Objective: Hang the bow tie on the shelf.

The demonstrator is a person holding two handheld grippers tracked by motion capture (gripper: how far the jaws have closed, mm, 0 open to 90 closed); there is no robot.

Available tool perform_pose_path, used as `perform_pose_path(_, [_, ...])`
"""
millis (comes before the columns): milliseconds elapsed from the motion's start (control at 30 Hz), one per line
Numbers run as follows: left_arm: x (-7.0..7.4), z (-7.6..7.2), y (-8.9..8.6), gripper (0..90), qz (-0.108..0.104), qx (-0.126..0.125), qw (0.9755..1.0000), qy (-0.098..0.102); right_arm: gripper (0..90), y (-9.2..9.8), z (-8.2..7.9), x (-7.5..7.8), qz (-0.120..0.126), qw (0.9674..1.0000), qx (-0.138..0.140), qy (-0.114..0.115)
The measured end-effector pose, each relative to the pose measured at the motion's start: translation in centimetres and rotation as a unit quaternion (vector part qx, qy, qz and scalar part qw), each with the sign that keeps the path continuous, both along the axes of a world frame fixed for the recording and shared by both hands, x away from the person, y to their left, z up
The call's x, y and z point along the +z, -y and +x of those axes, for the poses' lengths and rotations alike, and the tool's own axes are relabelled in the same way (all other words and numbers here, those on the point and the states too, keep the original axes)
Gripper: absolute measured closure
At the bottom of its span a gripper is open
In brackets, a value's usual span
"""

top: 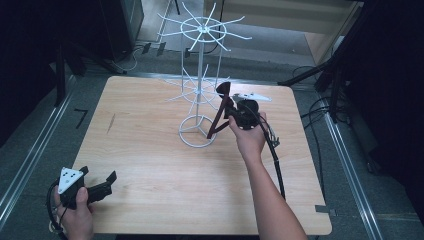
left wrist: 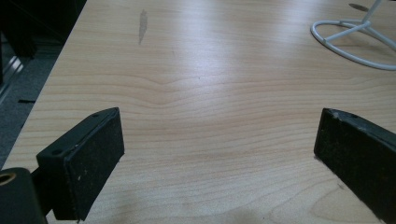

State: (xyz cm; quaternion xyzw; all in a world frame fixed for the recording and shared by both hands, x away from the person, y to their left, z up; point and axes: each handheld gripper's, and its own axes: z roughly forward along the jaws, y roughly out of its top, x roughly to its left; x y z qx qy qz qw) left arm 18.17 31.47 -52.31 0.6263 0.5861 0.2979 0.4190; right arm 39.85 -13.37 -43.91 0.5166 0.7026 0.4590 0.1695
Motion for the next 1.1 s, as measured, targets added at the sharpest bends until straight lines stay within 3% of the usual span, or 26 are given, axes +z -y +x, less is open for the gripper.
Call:
perform_pose_path(233, [0.0, 0.0, 0.0, 1.9, 0.001, 0.0, 1.0, -0.001, 81.5, 0.4, -0.1, -1.0, 0.01, 0.9996, -0.006, 0.026])
perform_pose_path(367, [0.0, 0.0, 0.0, 1.9, 0.001, 0.0, 1.0, 0.0, 78.5, 0.5, -0.2, -0.9, 0.027, 0.9993, 0.0, 0.027])
perform_pose_path(767, [0.0, 0.0, 0.0, 1.9, 0.0, 0.0, 1.0, -0.001, 79.8, -0.1, -0.3, -1.0, 0.02, 0.9994, 0.006, 0.028])
perform_pose_path(1100, [0.0, 0.0, 0.0, 1.9, 0.002, 0.0, 1.0, -0.001, 80.8, -0.7, -0.2, -1.0, 0.027, 0.9992, -0.006, 0.03])
